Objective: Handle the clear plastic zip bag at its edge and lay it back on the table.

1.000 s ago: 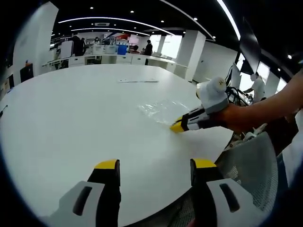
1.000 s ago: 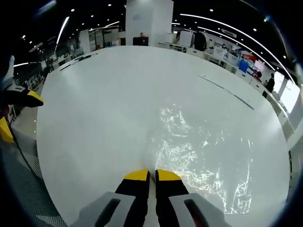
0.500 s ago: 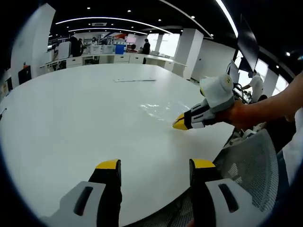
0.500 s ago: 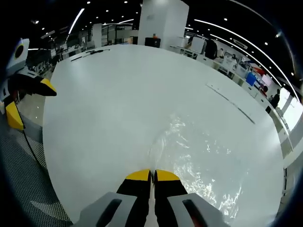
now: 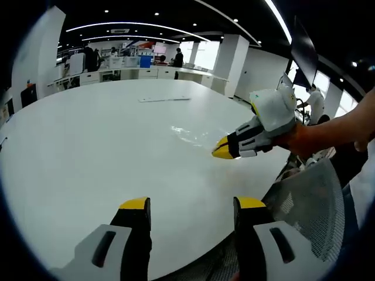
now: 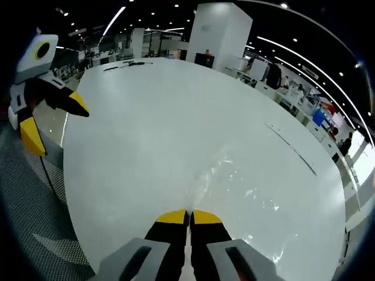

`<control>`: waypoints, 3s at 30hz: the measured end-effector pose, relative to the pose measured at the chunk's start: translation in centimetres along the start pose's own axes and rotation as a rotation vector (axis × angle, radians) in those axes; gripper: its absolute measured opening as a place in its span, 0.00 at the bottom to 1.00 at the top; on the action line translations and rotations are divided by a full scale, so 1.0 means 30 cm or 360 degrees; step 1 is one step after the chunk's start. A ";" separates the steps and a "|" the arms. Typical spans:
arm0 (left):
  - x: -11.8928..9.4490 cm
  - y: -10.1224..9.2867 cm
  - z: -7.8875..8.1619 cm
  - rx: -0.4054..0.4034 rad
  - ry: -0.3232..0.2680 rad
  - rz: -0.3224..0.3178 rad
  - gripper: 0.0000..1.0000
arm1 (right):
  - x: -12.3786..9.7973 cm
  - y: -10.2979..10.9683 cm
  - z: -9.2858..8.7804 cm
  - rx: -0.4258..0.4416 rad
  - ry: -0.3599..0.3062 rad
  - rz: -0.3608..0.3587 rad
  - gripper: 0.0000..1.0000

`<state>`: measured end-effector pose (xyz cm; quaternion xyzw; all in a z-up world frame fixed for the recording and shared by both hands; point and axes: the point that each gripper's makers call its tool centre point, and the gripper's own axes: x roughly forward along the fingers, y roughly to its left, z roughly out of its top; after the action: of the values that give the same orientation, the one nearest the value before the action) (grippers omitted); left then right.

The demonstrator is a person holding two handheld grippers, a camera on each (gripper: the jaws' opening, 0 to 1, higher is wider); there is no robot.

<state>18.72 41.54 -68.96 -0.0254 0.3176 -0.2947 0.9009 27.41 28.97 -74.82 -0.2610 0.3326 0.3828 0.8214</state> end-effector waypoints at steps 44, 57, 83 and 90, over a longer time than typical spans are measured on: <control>0.016 0.029 0.002 0.0070 0.0025 0.0038 0.54 | -0.117 0.195 0.057 -0.0401 -0.0082 0.0214 0.00; 0.019 0.041 0.007 0.0043 0.0020 0.0051 0.54 | -0.140 0.227 0.061 -0.0523 -0.0083 0.0272 0.00; 0.150 0.170 0.061 0.0541 0.0082 0.0118 0.47 | -0.178 0.257 0.065 -0.0545 -0.0081 0.0393 0.00; 0.212 0.182 0.071 0.0751 0.0103 0.0068 0.39 | -0.189 0.273 0.060 -0.0539 -0.0072 0.0462 0.00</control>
<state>26.74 42.26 -72.08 0.2020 0.2693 -0.3423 0.8772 18.71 32.29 -70.88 -0.3359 0.2792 0.5533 0.7093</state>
